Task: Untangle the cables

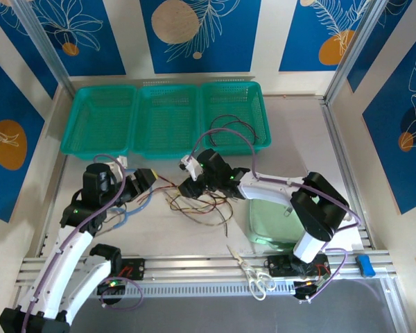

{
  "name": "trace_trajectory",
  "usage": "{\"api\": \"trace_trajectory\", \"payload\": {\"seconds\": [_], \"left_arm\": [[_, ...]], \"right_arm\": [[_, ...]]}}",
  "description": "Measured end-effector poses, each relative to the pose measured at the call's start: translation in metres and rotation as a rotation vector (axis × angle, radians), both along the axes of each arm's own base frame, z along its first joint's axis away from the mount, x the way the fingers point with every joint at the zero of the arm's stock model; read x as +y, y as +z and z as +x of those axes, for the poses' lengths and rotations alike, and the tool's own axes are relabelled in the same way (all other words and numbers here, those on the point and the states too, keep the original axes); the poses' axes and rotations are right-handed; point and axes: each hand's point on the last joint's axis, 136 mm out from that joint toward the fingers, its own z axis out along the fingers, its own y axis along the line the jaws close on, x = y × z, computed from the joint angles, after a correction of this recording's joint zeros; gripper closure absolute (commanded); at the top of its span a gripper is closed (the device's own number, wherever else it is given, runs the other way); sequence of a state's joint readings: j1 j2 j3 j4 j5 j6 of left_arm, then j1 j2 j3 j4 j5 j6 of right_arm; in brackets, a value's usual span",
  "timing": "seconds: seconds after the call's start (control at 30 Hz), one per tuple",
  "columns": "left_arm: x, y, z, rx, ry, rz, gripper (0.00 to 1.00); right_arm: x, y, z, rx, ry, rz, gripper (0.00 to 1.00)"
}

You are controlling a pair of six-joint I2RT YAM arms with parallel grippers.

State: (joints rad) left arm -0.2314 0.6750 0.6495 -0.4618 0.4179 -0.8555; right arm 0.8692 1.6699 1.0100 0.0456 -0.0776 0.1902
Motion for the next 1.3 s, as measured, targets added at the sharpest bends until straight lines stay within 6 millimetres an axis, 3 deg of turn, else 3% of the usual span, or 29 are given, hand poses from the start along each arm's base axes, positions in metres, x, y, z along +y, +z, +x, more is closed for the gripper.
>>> {"api": "trace_trajectory", "payload": {"seconds": [0.2, 0.43, 0.57, 0.7, 0.8, 1.13, 1.3], "left_arm": [[0.000, -0.001, 0.000, 0.004, 0.000, 0.001, 0.24], [0.000, -0.005, -0.002, 0.019, 0.000, 0.004, 0.24], [-0.001, -0.008, -0.003, 0.042, -0.010, 0.004, 0.24], [-0.004, -0.010, 0.002, 0.068, -0.030, 0.018, 0.24], [-0.005, -0.009, 0.004, 0.075, -0.035, 0.023, 0.24], [-0.006, -0.014, 0.006, 0.093, -0.041, 0.031, 0.24], [-0.006, -0.021, 0.005, 0.106, -0.040, 0.033, 0.24]], "right_arm": [[-0.007, 0.000, 0.006, -0.020, -0.012, -0.059, 0.60], [-0.029, -0.001, -0.010, 0.013, 0.000, -0.165, 0.60], [-0.054, 0.028, -0.015, 0.015, -0.044, -0.124, 0.60], [-0.091, 0.063, -0.003, -0.003, -0.146, -0.067, 0.60], [-0.104, 0.071, -0.002, -0.010, -0.170, -0.066, 0.60], [-0.108, 0.023, -0.019, 0.097, -0.121, -0.205, 0.61], [-0.086, -0.006, -0.044, 0.083, -0.008, -0.302, 0.61]]}}
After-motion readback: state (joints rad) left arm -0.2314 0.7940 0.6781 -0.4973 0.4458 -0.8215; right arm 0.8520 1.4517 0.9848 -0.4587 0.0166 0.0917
